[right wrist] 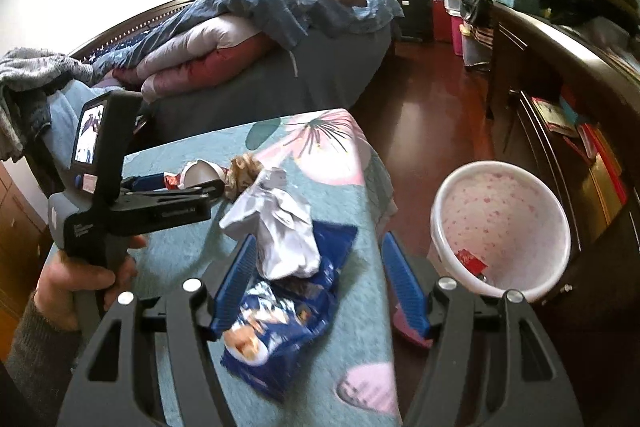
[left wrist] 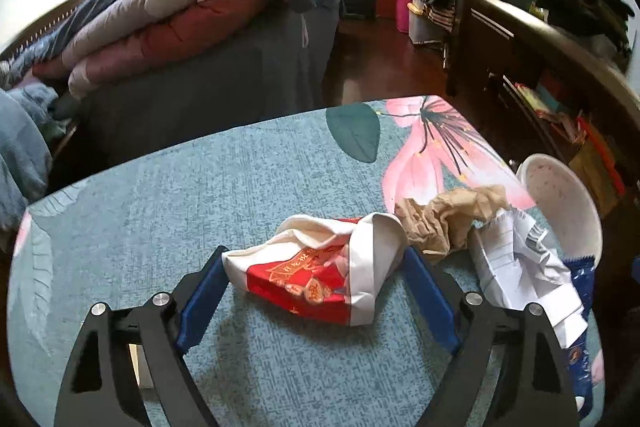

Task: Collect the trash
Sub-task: 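Grasp the red-white crumpled wrapper with the left tool while the right tool reaches for crumpled paper, then grasp the crumpled brown paper with the right tool, then carry the wrapper and brown paper over the wastebasket and open both tools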

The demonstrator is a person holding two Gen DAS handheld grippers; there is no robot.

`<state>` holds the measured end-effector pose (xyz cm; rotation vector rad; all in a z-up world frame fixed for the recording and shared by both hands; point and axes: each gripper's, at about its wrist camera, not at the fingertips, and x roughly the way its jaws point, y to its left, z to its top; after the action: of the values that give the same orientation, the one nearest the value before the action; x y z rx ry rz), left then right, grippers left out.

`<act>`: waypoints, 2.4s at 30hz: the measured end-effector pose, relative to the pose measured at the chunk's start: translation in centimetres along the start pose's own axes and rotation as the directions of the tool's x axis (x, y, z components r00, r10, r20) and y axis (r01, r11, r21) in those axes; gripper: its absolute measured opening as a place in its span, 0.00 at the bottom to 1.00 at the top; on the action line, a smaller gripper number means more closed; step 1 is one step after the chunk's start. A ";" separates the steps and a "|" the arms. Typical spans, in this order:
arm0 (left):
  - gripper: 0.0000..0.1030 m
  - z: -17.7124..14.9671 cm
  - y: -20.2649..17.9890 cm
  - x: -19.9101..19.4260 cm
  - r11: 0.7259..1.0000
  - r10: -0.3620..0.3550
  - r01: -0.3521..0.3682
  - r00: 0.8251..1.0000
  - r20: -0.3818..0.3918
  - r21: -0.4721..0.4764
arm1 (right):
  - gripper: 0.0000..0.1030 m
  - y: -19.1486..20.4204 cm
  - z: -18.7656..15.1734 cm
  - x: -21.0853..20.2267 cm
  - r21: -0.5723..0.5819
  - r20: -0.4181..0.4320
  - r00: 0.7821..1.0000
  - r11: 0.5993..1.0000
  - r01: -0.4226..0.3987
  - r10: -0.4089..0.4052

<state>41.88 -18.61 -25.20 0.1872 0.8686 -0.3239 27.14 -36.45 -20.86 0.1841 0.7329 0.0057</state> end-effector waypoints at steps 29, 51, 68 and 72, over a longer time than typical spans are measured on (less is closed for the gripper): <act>0.83 -1.7 7.5 -10.6 0.977 0.155 -0.124 0.970 0.187 -0.172 | 0.23 11.4 5.7 13.9 -0.376 -0.130 0.980 0.922 0.091 -0.150; 0.83 -2.5 2.8 -15.6 0.989 0.053 -0.014 0.964 0.261 -0.146 | 0.19 4.0 4.6 -1.9 -0.079 0.004 0.981 0.978 -0.191 0.192; 0.83 -2.3 -7.9 -16.5 0.995 -0.093 0.097 0.957 0.273 -0.002 | 0.20 -4.3 -1.8 -8.4 0.037 0.091 0.990 0.993 -0.114 0.110; 0.83 -1.9 -10.9 -16.0 0.993 -0.122 0.115 0.956 0.268 0.041 | 0.20 -6.8 -2.3 -8.9 0.075 0.103 0.993 0.994 -0.074 0.066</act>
<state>27.07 -25.02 -14.34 0.1103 0.6066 -0.4614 18.58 -43.43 -17.72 0.2831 0.6270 0.0343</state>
